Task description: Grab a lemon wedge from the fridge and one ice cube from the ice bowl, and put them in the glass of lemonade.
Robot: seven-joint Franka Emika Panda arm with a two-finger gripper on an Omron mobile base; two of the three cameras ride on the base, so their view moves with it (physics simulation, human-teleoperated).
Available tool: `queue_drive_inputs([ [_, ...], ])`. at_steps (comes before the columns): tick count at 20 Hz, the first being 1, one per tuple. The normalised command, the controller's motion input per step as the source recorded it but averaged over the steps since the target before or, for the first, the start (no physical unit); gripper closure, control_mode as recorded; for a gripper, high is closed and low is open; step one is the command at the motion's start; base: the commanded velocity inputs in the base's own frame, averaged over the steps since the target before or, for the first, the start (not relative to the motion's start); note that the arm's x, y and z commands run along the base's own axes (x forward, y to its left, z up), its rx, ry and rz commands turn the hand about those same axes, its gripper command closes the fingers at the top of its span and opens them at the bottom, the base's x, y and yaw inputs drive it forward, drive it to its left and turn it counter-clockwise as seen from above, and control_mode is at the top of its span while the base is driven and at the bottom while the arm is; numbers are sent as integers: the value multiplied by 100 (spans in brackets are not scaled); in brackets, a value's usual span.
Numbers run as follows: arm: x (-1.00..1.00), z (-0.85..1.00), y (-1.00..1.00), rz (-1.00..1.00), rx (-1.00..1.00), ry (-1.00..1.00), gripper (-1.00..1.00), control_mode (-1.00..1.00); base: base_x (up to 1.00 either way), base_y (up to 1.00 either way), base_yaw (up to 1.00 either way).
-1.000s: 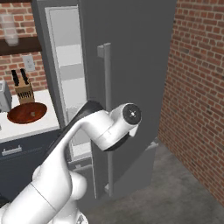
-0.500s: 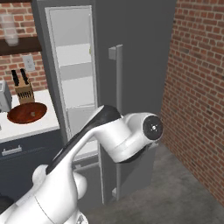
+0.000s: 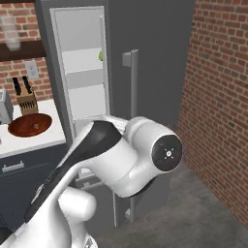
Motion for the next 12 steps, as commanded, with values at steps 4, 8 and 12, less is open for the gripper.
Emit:
queue_drive_inputs([
  [4, -1, 69, 100, -6, -52, -14, -100, -100, 0, 0, 0],
  [8, -1, 50, 100, -7, -53, -10, -100, -100, 0, 0, 0],
  [12, 7, 27, 100, -5, -57, 3, -100, -100, 0, 0, 0],
])
